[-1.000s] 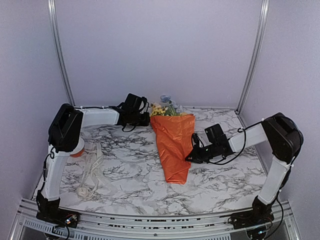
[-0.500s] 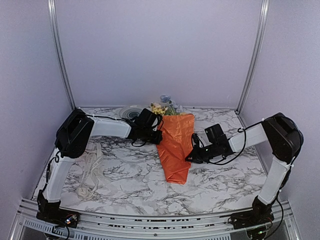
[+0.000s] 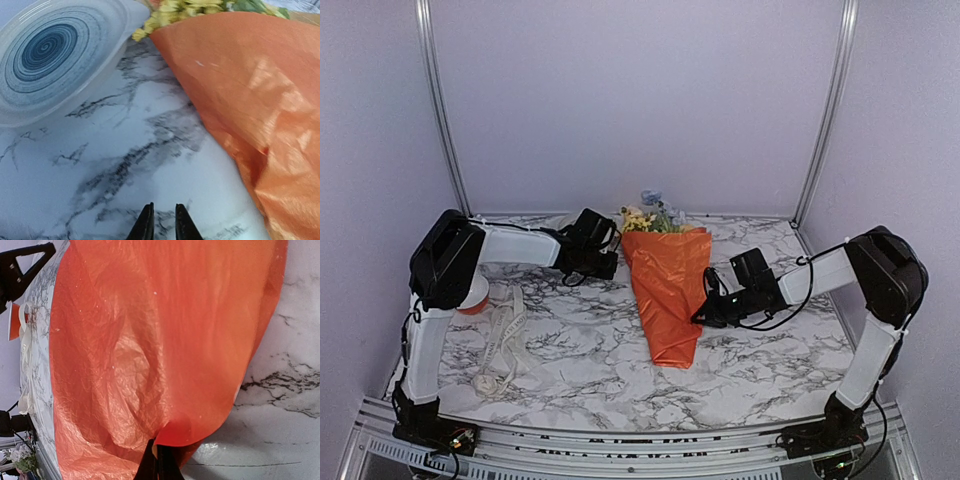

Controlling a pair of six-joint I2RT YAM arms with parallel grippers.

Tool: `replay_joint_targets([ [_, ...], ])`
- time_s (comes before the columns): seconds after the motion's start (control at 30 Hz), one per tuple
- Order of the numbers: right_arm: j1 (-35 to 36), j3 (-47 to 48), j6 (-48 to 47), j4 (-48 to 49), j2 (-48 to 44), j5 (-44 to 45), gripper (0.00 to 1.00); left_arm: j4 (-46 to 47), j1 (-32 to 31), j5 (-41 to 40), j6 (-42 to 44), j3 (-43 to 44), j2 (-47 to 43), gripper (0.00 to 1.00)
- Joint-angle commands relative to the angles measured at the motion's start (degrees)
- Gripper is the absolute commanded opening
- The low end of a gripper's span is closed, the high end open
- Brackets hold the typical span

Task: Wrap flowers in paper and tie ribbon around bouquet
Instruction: Press the fold line of the folded bouquet.

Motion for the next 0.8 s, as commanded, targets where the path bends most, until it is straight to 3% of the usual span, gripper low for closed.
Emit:
replay_joint_targets([
  [0.0, -0.26, -0.51, -0.03, -1.64, -0.46, 0.44, 0.0, 3.88, -8.84, -0.37, 6.21, -4.8, -10.19, 0.16],
  [0.13, -0.2, -0.34, 0.0, -1.63, 0.13, 0.3, 0.0, 3.49, -13.1, 7.26, 5.22, -5.57, -9.27, 0.16],
  [0.3, -0.26, -0.35, -0.19, -1.67, 0.25, 0.24, 0.0, 0.59, -16.18, 11.09, 4.85, -4.34, -4.39, 0.15],
  [0.57, -0.24, -0.49, -0.51, -1.87, 0.06, 0.46, 0.0, -4.28, -16.39, 2.37, 5.86, -10.41, -6.29, 0.14],
  [0.77, -0.26, -0.45, -0.42, -1.83, 0.17, 0.31, 0.0, -4.72, -16.01, 1.02, 4.49, -17.21, -10.2, 0.13],
])
